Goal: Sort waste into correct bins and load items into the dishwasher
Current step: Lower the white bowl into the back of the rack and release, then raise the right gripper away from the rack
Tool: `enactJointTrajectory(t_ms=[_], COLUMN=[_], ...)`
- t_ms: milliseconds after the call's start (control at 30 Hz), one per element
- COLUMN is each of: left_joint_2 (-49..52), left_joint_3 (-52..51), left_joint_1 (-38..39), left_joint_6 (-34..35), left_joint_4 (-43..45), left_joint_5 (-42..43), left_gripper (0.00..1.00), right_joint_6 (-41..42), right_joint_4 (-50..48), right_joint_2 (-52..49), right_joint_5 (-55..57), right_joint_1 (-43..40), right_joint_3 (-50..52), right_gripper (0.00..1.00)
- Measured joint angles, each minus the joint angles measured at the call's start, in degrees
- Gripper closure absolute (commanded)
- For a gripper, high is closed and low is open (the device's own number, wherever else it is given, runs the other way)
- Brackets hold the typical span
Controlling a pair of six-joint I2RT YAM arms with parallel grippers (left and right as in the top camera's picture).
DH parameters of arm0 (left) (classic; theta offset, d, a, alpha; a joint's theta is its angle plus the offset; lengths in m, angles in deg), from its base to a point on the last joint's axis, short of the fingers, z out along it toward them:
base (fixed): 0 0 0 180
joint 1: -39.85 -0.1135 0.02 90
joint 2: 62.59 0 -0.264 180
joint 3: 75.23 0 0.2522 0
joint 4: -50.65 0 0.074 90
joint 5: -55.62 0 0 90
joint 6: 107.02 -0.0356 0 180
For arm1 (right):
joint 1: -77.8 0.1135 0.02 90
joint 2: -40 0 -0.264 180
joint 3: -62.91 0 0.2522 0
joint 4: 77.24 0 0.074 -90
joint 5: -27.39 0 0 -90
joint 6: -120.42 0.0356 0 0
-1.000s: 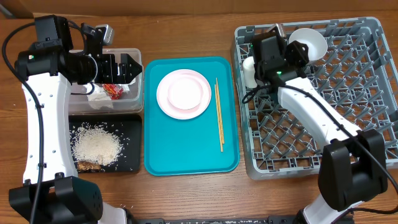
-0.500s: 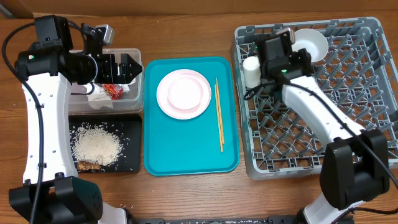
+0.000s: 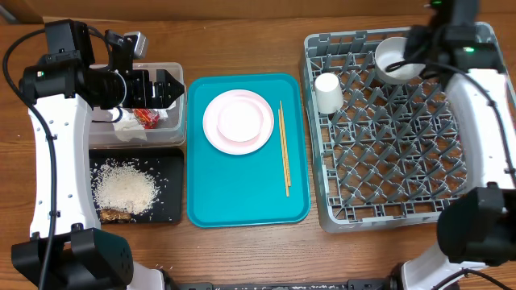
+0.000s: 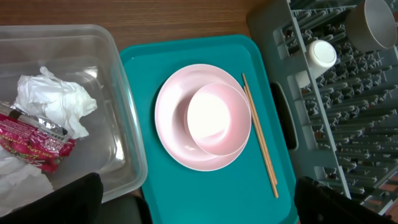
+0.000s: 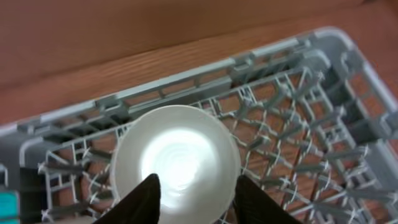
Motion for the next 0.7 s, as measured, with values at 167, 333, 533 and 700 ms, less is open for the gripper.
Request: enactJointTrajectory(t_ms=[167,333,533,700], left_joint_2=[0.0,0.0,0.0,0.0], left_joint_3=[0.0,0.0,0.0,0.0], left_joint_1=[0.0,0.0,0.0,0.0], left_joint_6=[0.0,0.0,0.0,0.0], left_joint_4=[0.0,0.0,0.0,0.0], left_joint_5=[0.0,0.0,0.0,0.0], left_gripper=[0.0,0.0,0.0,0.0], right_joint_6=[2.8,3.1,3.0,3.0], right_joint_4=[-1.5,-1.5,-1.5,-1.6], right_joint_2=[-0.9,-5.8,-11.0,-11.3], right_joint_5=[-6.9,-11.1,-13.3,-13.8], right_joint_1=[-6.5,-8.5,-8.2,-8.1], right_joint_3=[0.0,0.0,0.1,0.2], right_gripper=[0.61,0.6,0.63,0.73])
